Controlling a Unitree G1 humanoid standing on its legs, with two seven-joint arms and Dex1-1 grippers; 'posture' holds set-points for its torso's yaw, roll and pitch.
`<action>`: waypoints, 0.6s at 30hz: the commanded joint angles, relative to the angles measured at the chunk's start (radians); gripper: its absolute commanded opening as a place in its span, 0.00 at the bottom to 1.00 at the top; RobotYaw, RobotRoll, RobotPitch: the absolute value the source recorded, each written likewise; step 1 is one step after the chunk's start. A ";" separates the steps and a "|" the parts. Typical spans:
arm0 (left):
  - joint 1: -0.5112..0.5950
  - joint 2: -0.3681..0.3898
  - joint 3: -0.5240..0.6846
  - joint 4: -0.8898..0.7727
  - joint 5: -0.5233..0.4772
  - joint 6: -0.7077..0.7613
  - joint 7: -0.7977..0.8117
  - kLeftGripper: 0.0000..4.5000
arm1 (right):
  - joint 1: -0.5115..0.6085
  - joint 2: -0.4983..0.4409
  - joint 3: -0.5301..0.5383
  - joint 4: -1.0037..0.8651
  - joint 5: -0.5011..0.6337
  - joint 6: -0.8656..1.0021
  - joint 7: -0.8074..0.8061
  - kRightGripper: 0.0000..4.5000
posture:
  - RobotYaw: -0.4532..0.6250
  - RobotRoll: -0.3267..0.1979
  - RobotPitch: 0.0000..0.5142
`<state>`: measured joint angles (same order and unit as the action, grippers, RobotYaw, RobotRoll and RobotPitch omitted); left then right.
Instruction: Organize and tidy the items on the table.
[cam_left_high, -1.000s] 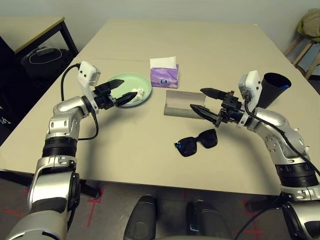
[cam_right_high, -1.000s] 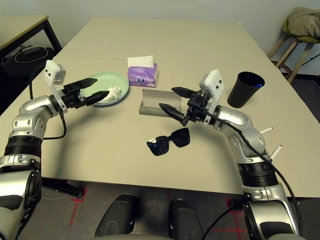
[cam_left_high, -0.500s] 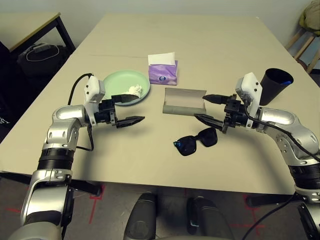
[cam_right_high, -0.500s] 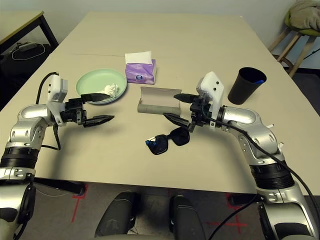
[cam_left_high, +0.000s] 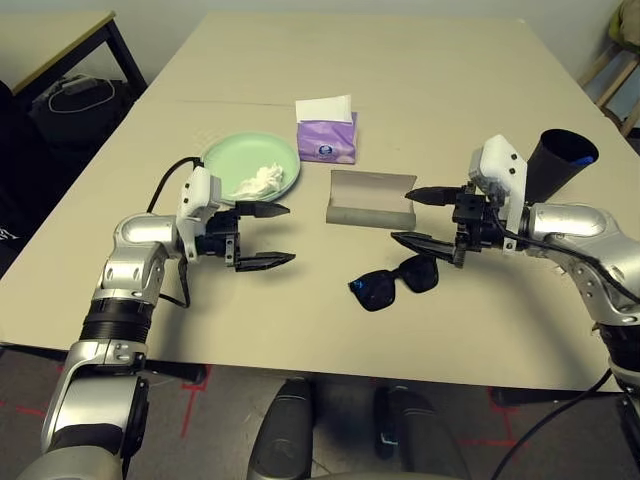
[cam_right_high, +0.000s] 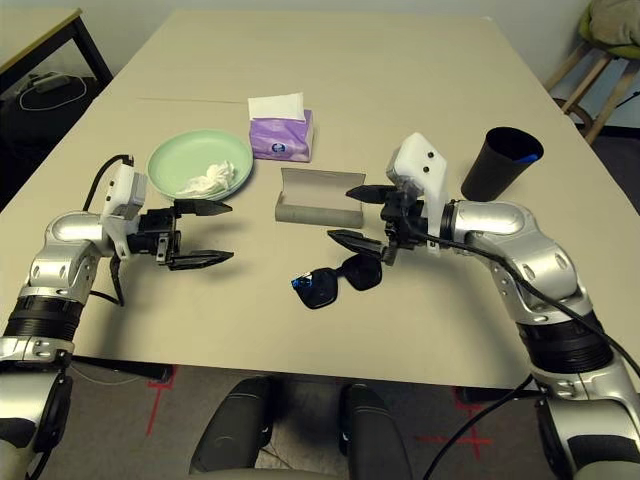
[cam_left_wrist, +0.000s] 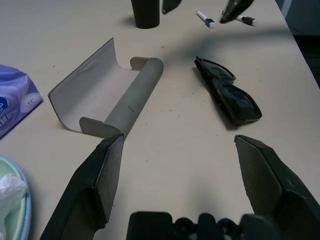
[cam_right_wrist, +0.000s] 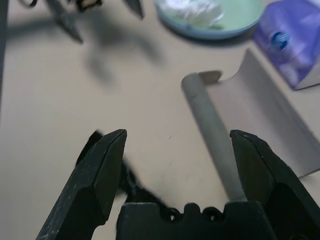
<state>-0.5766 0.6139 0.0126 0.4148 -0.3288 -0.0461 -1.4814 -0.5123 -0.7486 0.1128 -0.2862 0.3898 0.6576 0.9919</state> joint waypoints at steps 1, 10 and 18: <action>-0.003 0.006 -0.020 0.013 0.007 -0.037 -0.029 0.99 | -0.040 -0.059 0.070 -0.070 -0.033 0.065 0.022 1.00 | 0.60 0.62 0.31; -0.013 -0.018 -0.032 0.002 -0.025 -0.046 -0.069 0.99 | -0.177 -0.147 0.191 -0.132 -0.082 0.121 0.105 1.00 | 0.59 0.62 0.32; -0.016 -0.022 -0.048 0.001 -0.026 -0.044 -0.092 0.99 | -0.344 -0.207 0.421 -0.107 -0.249 0.141 0.237 1.00 | 0.59 0.62 0.34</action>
<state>-0.5866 0.5928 -0.0199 0.4290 -0.3539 -0.0809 -1.5597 -0.8382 -0.9541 0.4907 -0.3924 0.1741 0.7906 1.2050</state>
